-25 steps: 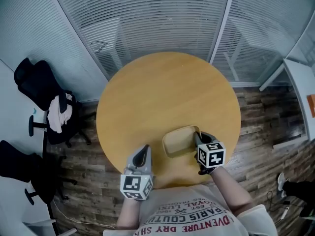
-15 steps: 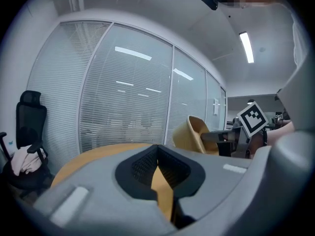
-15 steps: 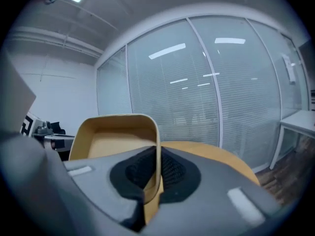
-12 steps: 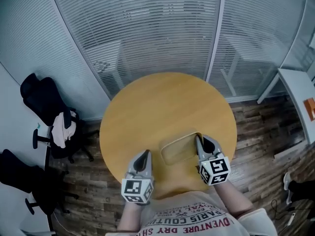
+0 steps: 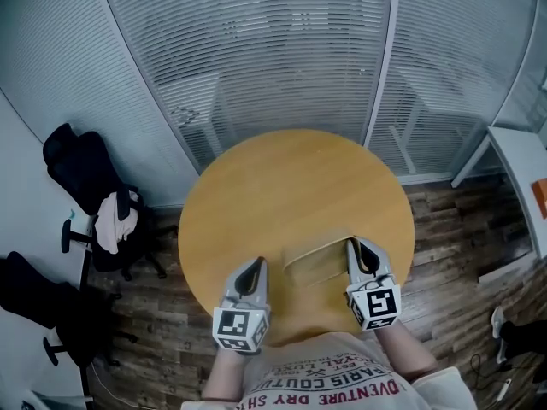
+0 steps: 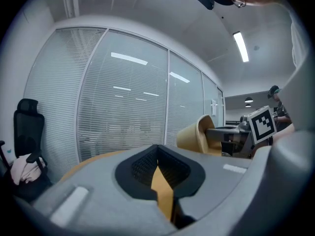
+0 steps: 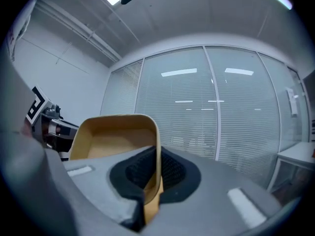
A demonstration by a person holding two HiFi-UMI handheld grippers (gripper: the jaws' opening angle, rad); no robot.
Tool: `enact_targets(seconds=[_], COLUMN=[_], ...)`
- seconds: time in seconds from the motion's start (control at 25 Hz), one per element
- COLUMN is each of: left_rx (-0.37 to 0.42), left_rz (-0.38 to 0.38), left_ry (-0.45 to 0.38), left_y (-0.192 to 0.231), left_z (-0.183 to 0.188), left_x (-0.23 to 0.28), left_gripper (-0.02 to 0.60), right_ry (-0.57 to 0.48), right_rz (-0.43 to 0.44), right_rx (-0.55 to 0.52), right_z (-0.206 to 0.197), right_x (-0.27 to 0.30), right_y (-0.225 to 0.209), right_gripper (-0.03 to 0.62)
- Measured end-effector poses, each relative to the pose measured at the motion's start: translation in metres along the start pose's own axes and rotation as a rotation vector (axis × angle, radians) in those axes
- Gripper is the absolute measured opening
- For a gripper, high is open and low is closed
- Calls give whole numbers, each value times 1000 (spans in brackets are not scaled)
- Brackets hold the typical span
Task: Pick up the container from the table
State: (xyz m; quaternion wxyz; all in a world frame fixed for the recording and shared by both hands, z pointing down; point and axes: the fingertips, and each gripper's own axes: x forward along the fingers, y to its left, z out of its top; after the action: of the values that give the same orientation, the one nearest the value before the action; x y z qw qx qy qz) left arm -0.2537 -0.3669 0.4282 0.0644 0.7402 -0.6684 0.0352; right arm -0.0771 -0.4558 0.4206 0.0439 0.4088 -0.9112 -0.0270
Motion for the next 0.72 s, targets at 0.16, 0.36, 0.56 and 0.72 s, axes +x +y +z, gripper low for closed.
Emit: enact_targets(seconds=[0.16, 0.36, 0.56, 0.72], left_rx=[10, 2, 5, 4], left_rz=[-2, 3, 6, 8], left_ry=[-5, -9, -10, -15], left_y=[0, 1, 2, 4], left_z=[2, 4, 5, 9], left_x=[-4, -6, -5, -5], left_gripper=[6, 6, 6, 6], right_ry=[9, 22, 37, 51], right_rz=[9, 2, -6, -1], right_rx=[-5, 21, 40, 34], right_z=[-2, -3, -8, -11], right_x=[-1, -1, 3, 4], right_y=[8, 6, 5, 9], right_gripper=[5, 5, 5, 5])
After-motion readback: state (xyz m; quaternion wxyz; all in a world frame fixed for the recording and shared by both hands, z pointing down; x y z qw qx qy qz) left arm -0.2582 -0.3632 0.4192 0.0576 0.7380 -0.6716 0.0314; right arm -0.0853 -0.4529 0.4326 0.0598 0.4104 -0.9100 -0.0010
